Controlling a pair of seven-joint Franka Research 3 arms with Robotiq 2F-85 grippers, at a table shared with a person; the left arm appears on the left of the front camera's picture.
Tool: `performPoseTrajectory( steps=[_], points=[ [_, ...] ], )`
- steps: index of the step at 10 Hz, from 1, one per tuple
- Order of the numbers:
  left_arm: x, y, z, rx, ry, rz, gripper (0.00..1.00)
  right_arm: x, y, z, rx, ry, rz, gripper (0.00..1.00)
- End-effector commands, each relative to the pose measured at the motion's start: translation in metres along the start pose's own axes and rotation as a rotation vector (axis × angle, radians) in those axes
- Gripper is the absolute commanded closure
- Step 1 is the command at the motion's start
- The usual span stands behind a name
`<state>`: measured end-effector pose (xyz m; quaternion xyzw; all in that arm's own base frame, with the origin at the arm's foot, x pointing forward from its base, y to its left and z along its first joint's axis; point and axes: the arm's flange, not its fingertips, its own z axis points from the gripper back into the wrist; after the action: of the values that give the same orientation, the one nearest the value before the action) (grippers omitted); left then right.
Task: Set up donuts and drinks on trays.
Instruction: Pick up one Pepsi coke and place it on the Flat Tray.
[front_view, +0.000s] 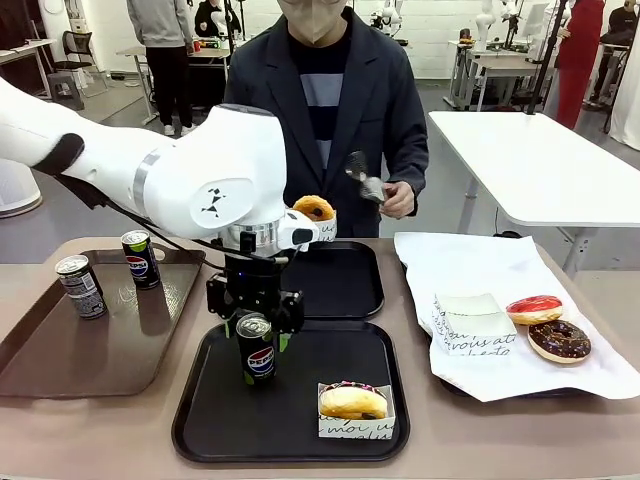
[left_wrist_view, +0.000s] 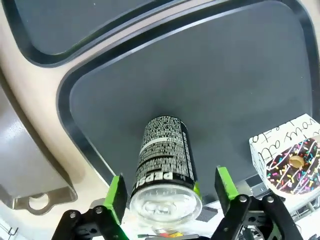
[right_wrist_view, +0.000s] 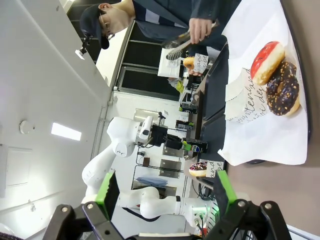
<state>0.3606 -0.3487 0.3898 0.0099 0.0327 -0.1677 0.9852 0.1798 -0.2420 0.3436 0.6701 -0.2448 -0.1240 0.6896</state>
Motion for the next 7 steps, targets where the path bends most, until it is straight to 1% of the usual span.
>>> performPoseTrajectory(
  steps=[1,3,4,7],
  points=[
    [-0.028,0.006,0.03,0.052,-0.076,0.003,0.01,0.001,0.0,-0.003,0.02,-0.016,0.019,0.0],
    [-0.063,0.018,0.071,0.072,-0.152,0.023,0.0,0.001,0.0,-0.003,0.02,-0.016,0.019,0.0],
    [-0.08,0.028,0.088,0.091,-0.168,0.01,0.0,0.001,0.0,-0.003,0.02,-0.016,0.019,0.0],
    [-0.103,0.055,0.107,0.04,-0.175,0.004,0.0,0.001,0.0,-0.003,0.02,-0.016,0.019,0.0]
  ],
)
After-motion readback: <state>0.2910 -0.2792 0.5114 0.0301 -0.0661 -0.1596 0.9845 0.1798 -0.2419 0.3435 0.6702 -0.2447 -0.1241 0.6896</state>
